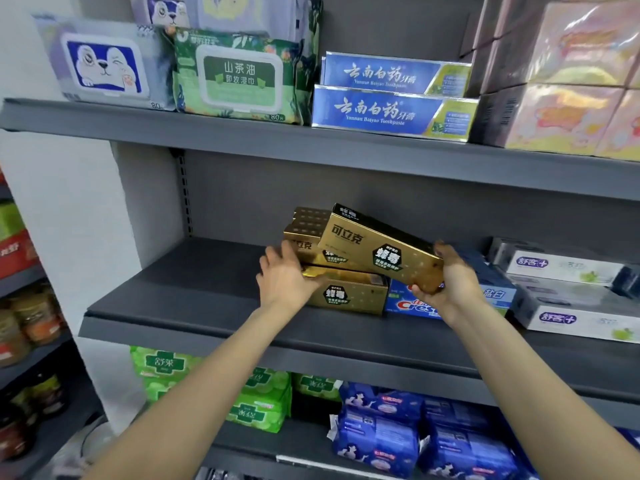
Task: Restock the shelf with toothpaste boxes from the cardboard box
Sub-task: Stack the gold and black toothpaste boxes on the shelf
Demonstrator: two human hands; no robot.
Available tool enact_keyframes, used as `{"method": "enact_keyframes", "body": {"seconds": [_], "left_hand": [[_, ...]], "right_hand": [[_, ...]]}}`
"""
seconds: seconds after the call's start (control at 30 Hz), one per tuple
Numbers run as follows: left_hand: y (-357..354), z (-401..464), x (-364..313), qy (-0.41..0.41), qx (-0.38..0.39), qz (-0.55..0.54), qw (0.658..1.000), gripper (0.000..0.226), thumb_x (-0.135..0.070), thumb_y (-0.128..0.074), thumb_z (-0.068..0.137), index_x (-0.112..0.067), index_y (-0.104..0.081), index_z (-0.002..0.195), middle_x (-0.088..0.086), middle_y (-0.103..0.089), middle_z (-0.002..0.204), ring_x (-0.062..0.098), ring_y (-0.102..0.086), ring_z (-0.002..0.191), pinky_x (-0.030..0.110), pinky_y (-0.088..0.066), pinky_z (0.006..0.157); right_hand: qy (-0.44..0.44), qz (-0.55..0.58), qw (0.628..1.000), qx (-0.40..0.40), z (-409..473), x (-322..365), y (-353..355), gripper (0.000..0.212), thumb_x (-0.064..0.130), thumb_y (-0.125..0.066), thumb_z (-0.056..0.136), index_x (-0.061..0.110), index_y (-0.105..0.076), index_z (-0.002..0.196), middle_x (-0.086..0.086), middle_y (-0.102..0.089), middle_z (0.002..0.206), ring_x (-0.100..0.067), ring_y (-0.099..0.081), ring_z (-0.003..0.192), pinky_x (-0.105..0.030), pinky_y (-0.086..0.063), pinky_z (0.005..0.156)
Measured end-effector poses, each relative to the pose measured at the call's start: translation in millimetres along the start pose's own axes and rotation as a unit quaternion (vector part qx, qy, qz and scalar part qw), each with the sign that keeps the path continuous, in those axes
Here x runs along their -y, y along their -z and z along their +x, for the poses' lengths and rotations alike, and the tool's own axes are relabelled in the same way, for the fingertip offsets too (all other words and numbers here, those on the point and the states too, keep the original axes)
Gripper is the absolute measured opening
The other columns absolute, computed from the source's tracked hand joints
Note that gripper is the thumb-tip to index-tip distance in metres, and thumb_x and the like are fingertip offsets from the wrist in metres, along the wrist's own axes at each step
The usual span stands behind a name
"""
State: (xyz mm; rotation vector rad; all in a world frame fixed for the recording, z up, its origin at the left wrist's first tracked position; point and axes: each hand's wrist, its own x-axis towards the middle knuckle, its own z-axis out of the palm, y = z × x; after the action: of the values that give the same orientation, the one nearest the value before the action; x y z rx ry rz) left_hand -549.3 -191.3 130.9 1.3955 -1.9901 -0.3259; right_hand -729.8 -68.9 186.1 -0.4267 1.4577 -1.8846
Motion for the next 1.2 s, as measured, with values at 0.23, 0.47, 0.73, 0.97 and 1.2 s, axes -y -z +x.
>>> {"method": "enact_keyframes", "body": {"seconds": [0.23, 0.47, 0.73, 0.97, 1.2], "left_hand": [[30, 13, 15, 0.099, 0.016, -0.352, 0.931, 0.025, -0.040, -0.038, 0.098, -0.026, -0.056, 0.107, 0.005, -0.062, 0.116, 0.022, -0.060, 0.104, 0.037, -0.045, 0.093], [45, 12, 21, -0.014, 0.088, -0.334, 0.938, 0.041, -0.041, -0.054, 0.091, -0.019, -0.053, 0.125, -0.001, -0.063, 0.118, 0.016, -0.058, 0.112, 0.034, -0.046, 0.098], [50, 14, 26, -0.007, 0.054, -0.293, 0.955, 0.041, -0.039, -0.062, 0.087, -0.015, -0.058, 0.119, 0.004, -0.064, 0.119, 0.020, -0.058, 0.111, 0.034, -0.045, 0.098], [37, 14, 28, 0.028, 0.069, -0.296, 0.952, 0.041, -0.044, -0.059, 0.087, -0.021, -0.059, 0.121, 0.006, -0.062, 0.120, 0.022, -0.056, 0.114, 0.042, -0.044, 0.101], [32, 12, 24, 0.033, 0.073, -0.290, 0.954, 0.036, -0.037, -0.059, 0.090, -0.016, -0.060, 0.119, 0.006, -0.064, 0.117, 0.023, -0.058, 0.112, 0.035, -0.045, 0.097]], "right_hand": [[0.015, -0.024, 0.998, 0.050, -1, -5, -26, 0.021, 0.028, -0.051, 0.096, 0.020, -0.048, 0.077, 0.001, -0.048, 0.090, -0.021, -0.048, 0.076, -0.036, -0.049, 0.069], [-0.023, -0.008, 0.996, 0.083, 0, -9, -50, 0.035, 0.029, -0.062, 0.089, 0.014, -0.048, 0.118, -0.007, -0.047, 0.122, -0.028, -0.049, 0.113, -0.034, -0.053, 0.071], [0.162, -0.219, 0.955, 0.116, 5, -22, -42, 0.051, 0.027, -0.063, 0.087, 0.018, -0.042, 0.132, -0.007, -0.050, 0.126, -0.021, -0.057, 0.110, -0.021, -0.056, 0.066], [0.307, -0.450, 0.838, 0.009, 8, -35, -35, 0.067, 0.043, -0.066, 0.081, 0.015, -0.039, 0.136, -0.010, -0.060, 0.124, -0.030, -0.054, 0.117, -0.036, -0.044, 0.093], [0.343, -0.451, 0.824, 0.027, 7, -43, -35, 0.059, 0.032, -0.068, 0.083, 0.016, -0.040, 0.132, -0.012, -0.052, 0.129, -0.029, -0.050, 0.120, -0.029, -0.042, 0.090]]}}
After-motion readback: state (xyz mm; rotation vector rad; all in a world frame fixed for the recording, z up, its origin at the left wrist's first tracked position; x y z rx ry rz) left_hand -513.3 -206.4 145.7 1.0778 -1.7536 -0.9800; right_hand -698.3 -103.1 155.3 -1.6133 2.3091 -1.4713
